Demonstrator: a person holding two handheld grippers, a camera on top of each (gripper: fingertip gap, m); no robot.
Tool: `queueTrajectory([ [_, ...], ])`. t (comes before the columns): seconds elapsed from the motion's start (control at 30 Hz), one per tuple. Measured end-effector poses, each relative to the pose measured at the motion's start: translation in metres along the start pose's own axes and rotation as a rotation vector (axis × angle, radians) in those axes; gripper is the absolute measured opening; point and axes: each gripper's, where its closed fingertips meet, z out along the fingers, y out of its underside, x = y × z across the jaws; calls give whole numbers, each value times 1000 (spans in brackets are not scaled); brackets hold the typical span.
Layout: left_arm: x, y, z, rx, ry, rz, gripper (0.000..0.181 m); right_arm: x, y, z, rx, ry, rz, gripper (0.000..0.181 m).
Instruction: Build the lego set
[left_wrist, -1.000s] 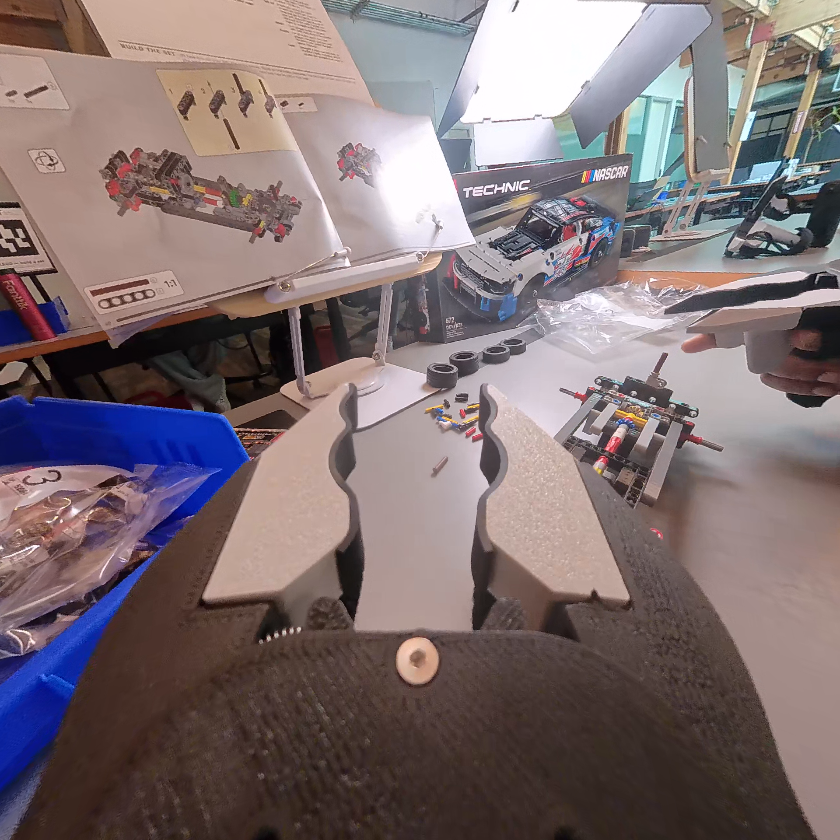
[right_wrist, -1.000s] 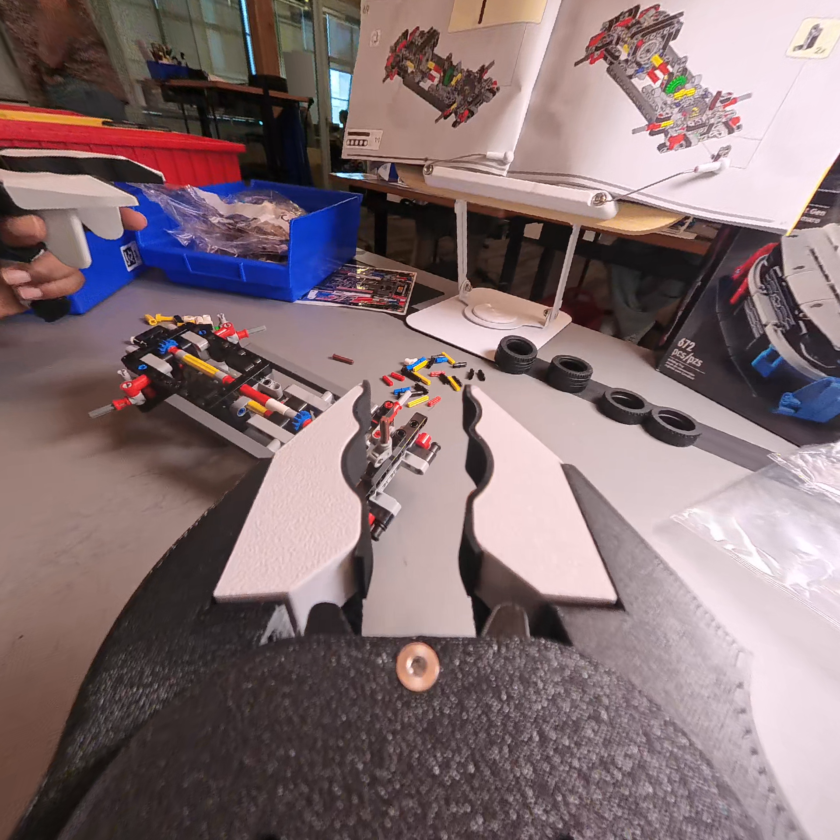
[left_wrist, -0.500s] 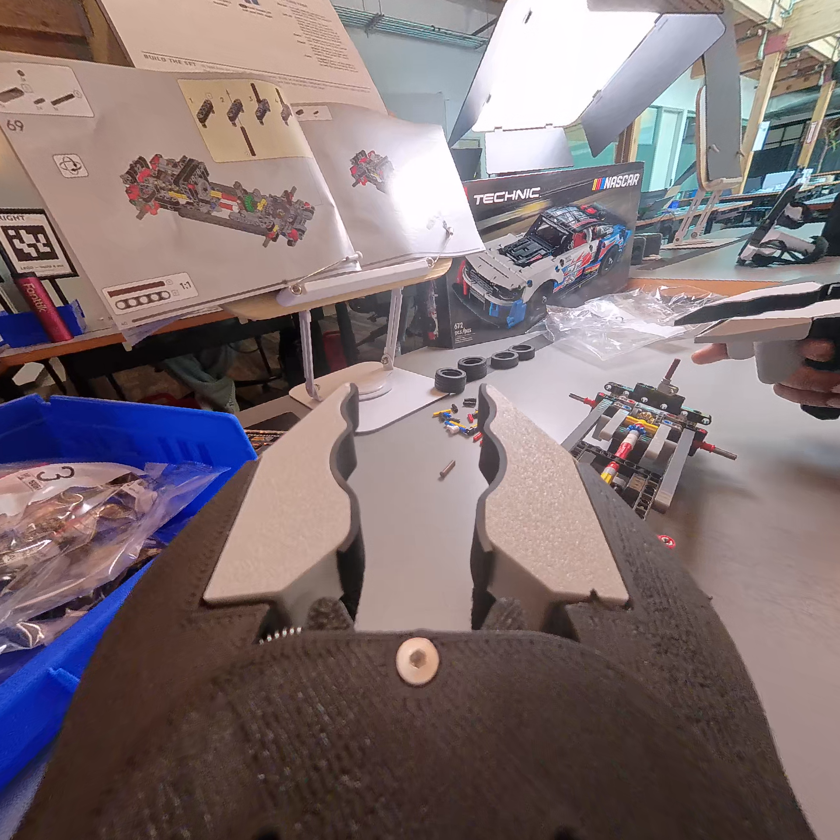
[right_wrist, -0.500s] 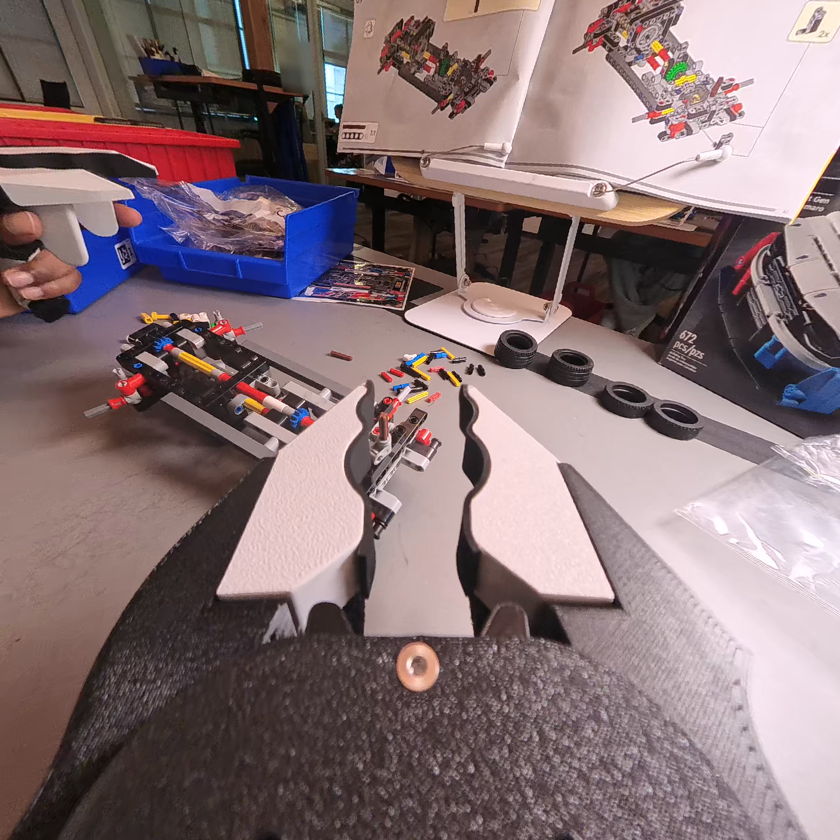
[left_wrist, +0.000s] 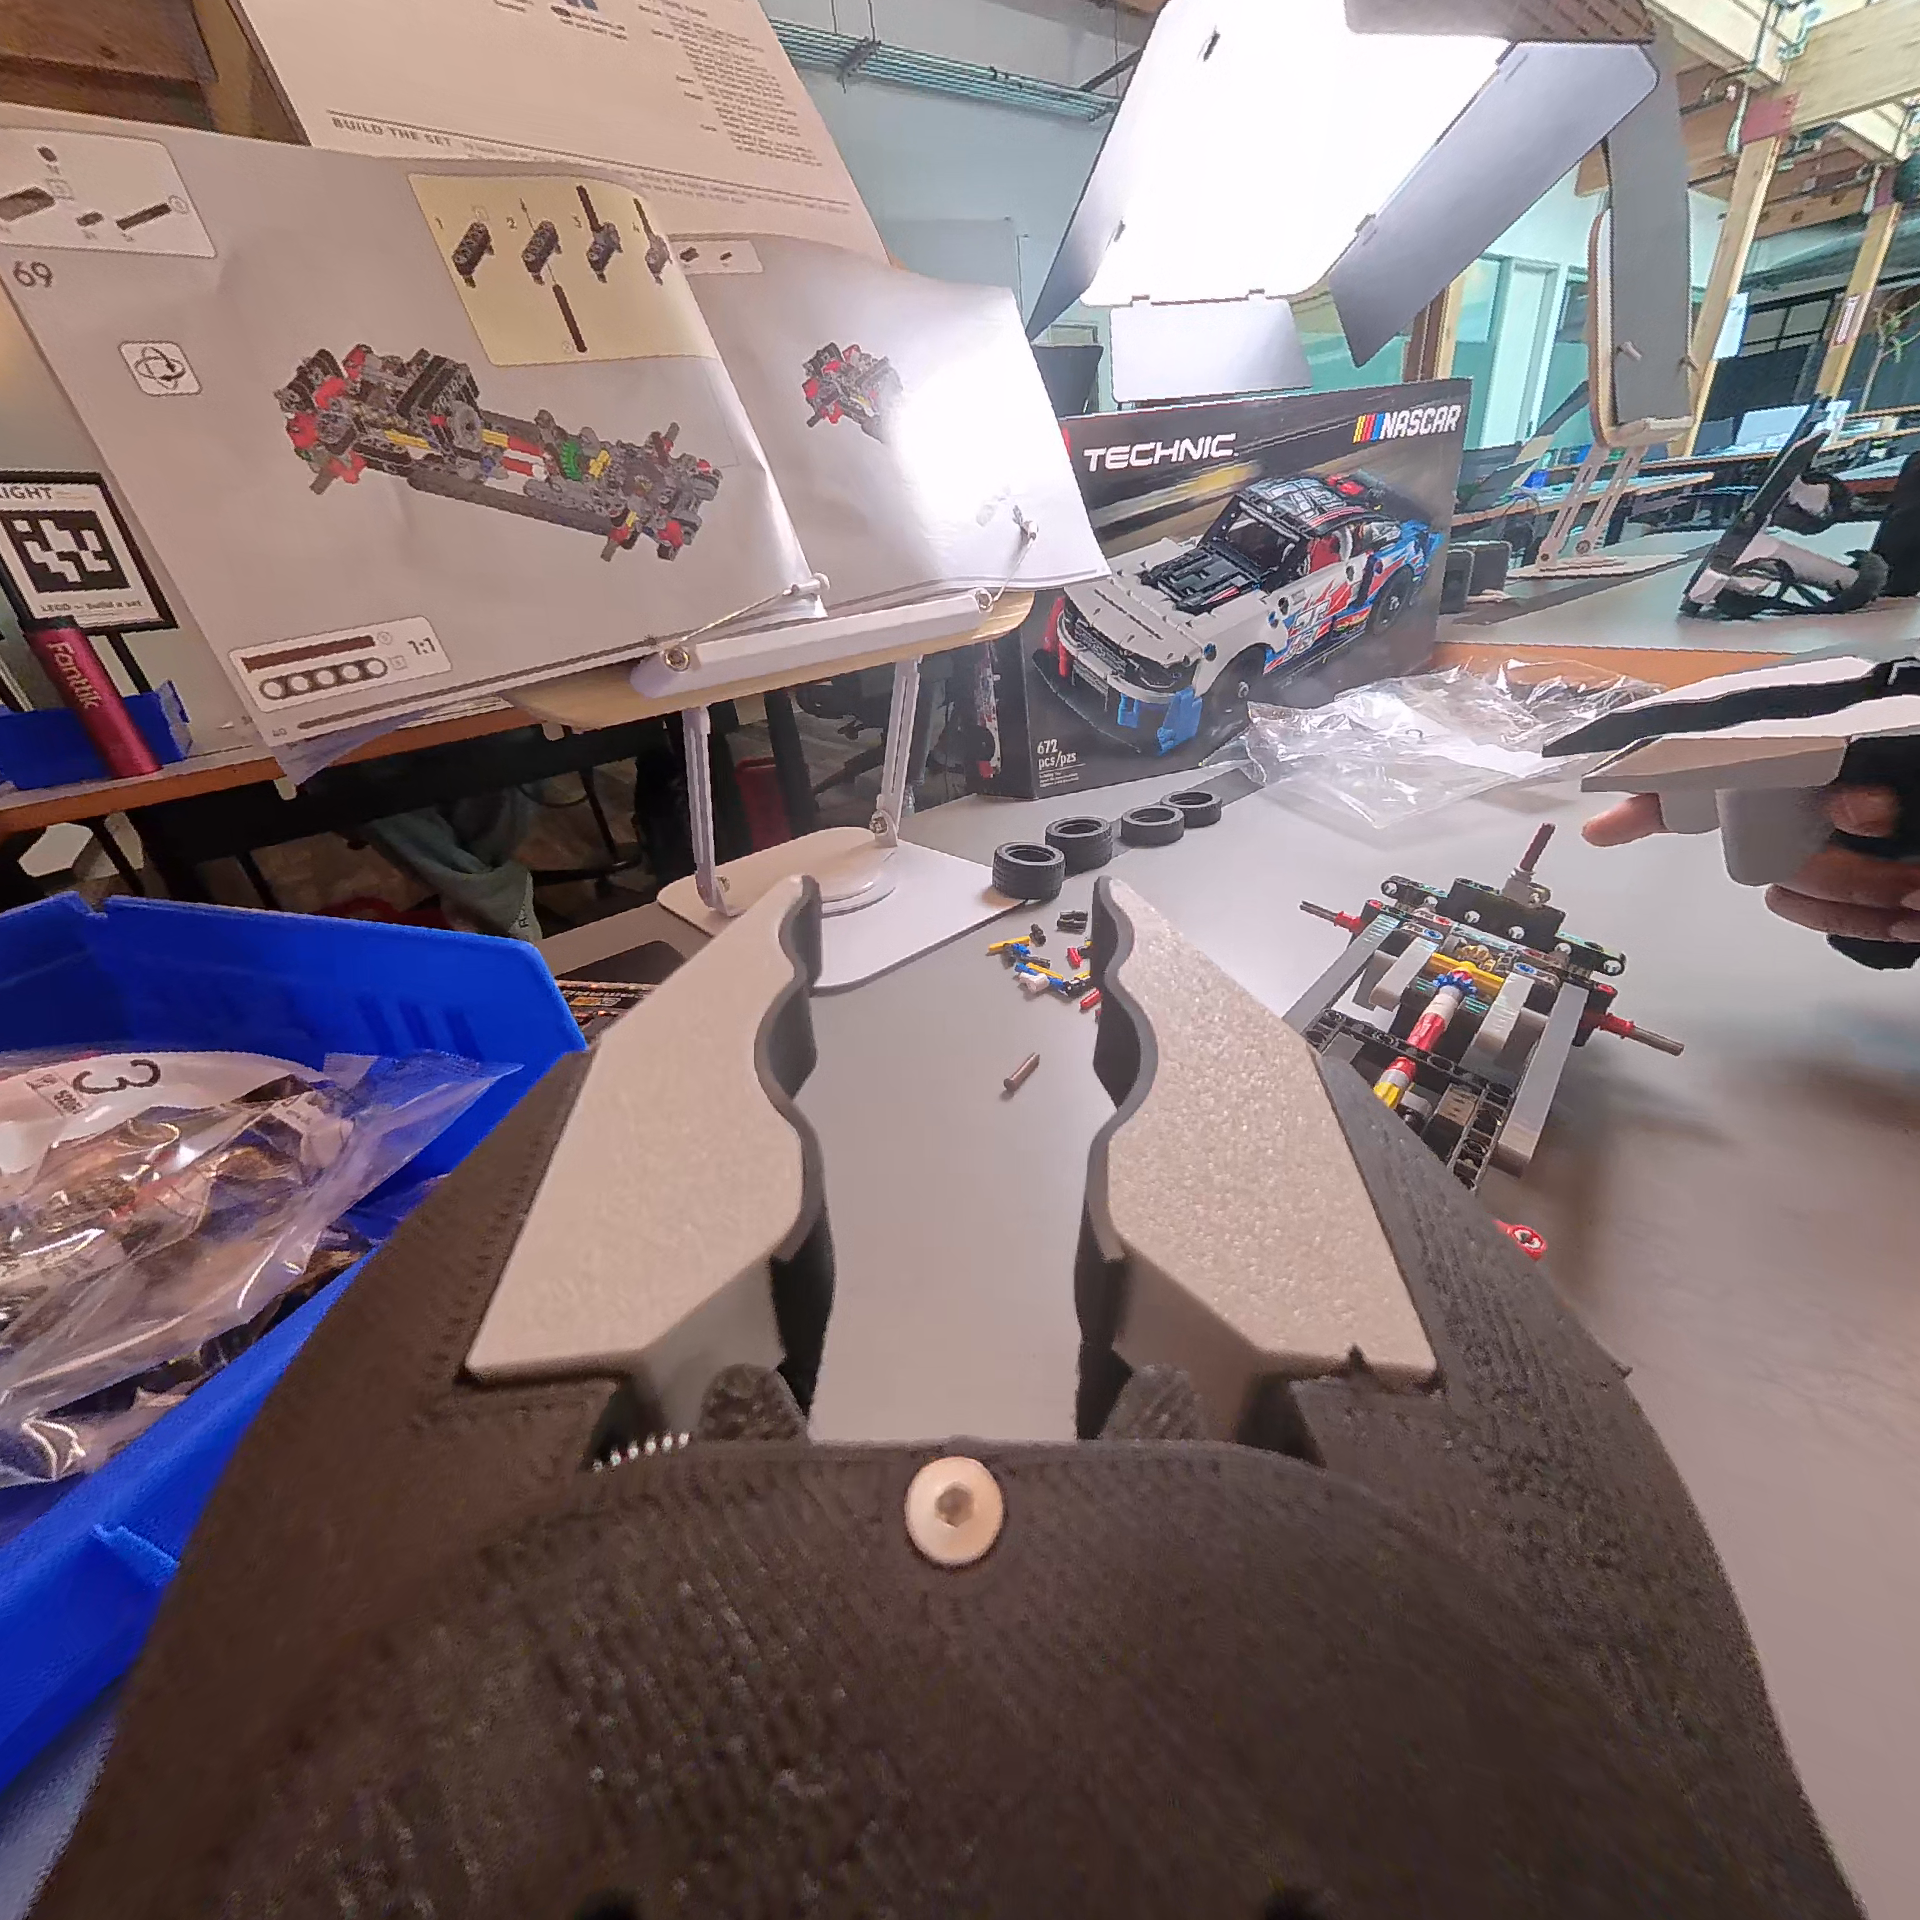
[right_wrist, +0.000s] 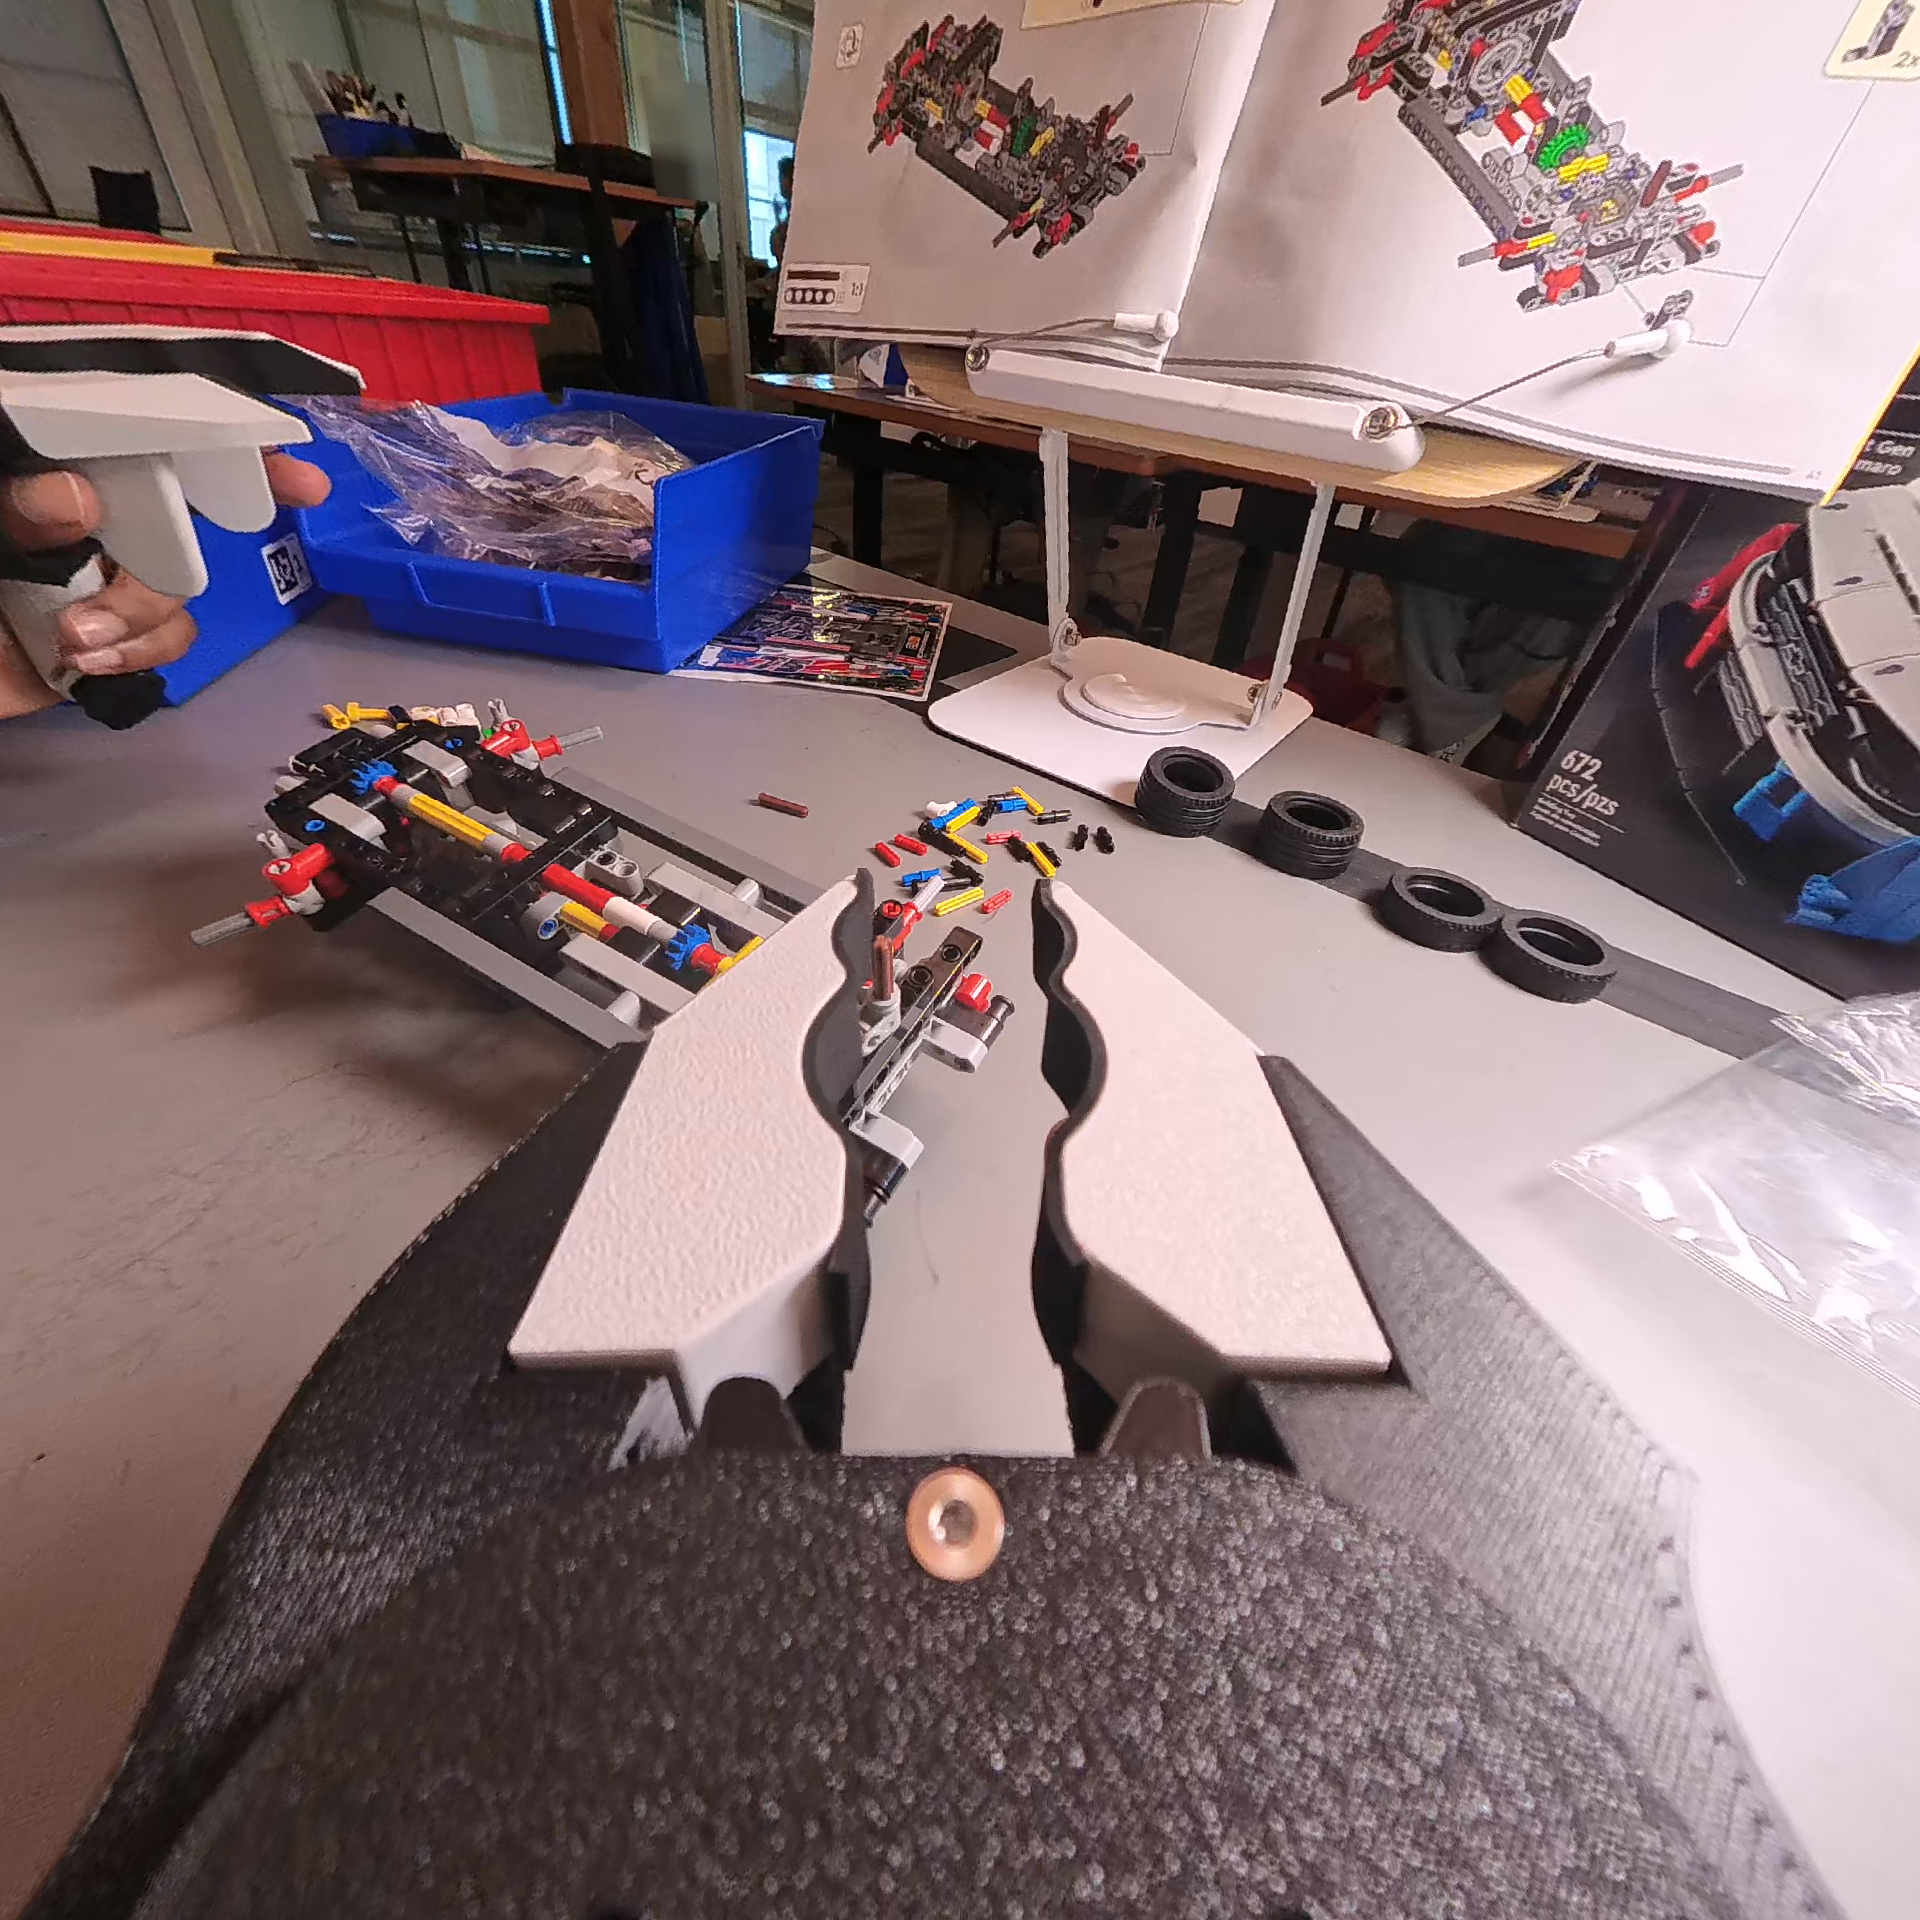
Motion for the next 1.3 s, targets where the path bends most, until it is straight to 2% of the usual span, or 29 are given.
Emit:
queueTrajectory([
  [0.3,-3,-3,-2,16,-3,-37,45,1,-1,-1,4,4,-3,24],
  [1.3,-6,-1,-2,13,-22,-19,43,10,1,-2,-5,41,12,20],
])
